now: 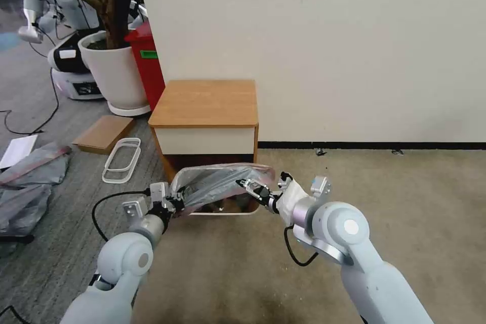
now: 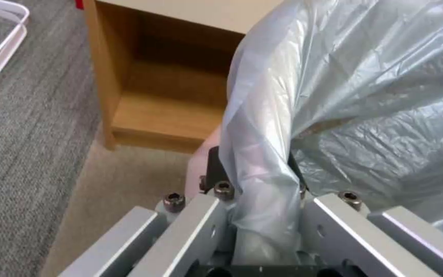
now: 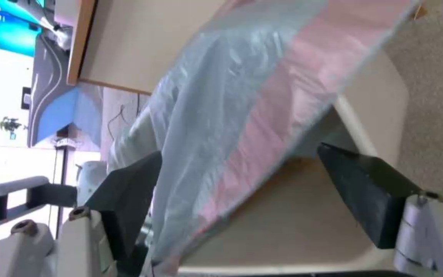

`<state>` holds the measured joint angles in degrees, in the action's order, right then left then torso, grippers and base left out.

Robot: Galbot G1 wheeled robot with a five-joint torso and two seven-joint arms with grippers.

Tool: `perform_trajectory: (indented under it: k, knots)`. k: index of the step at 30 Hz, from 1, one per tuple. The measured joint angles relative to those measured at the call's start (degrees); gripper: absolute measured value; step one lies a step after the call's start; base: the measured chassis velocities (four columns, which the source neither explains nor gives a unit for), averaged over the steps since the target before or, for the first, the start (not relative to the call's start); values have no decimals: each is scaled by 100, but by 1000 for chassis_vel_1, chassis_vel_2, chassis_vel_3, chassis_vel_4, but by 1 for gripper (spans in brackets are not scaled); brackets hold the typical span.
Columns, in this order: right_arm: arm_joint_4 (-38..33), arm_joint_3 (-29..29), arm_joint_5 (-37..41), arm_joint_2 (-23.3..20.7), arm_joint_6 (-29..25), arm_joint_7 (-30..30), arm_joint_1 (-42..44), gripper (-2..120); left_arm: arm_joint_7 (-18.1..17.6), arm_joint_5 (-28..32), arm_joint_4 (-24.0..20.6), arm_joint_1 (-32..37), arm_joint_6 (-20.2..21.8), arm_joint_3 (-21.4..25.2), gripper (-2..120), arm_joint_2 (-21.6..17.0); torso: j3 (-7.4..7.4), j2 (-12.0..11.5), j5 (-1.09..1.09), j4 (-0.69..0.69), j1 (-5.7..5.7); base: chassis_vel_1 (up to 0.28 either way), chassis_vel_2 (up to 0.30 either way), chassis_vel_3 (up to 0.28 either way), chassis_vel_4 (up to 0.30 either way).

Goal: Pick up the garbage bag from the table and place it over the trash can.

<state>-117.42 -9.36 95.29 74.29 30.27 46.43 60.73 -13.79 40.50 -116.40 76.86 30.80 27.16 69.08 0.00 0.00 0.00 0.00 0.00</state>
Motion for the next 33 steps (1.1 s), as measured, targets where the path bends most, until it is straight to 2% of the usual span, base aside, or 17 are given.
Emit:
perform_trajectory:
  k: [9,13,14,20,22,24,25,27,33]
  knots:
    - [204,2,-114,118,-74,-132,-79,72,5,3,-59,71,13,-15,3,33,0,0,1,0,0,0,0,0,0]
    - [289,9,-262,218,-117,-191,-96,52,5,4,-59,65,14,-13,3,37,0,0,0,0,0,0,0,0,0]
    - [289,9,-262,218,-117,-191,-96,52,5,4,-59,65,14,-13,3,37,0,0,0,0,0,0,0,0,0]
    - [396,37,-499,224,-227,-455,-100,27,5,5,-47,65,16,-19,3,46,0,0,0,0,0,0,0,0,0]
    - [399,39,-526,223,-252,-520,-91,25,5,5,-41,62,16,-23,3,49,0,0,0,0,0,0,0,0,0]
    - [399,44,-593,234,-314,-681,-53,14,5,5,-19,46,17,-36,3,59,0,0,0,0,0,0,0,0,0]
    - [399,44,-593,234,-314,-681,-53,14,5,5,-19,46,17,-36,3,59,0,0,0,0,0,0,0,0,0]
    - [399,58,-727,260,-428,-966,20,3,5,4,6,20,17,-46,3,75,0,0,0,0,0,0,0,0,0]
    - [370,71,-966,252,-603,-1419,195,0,-1,2,45,2,17,-54,3,96,0,0,0,0,0,0,0,0,0]
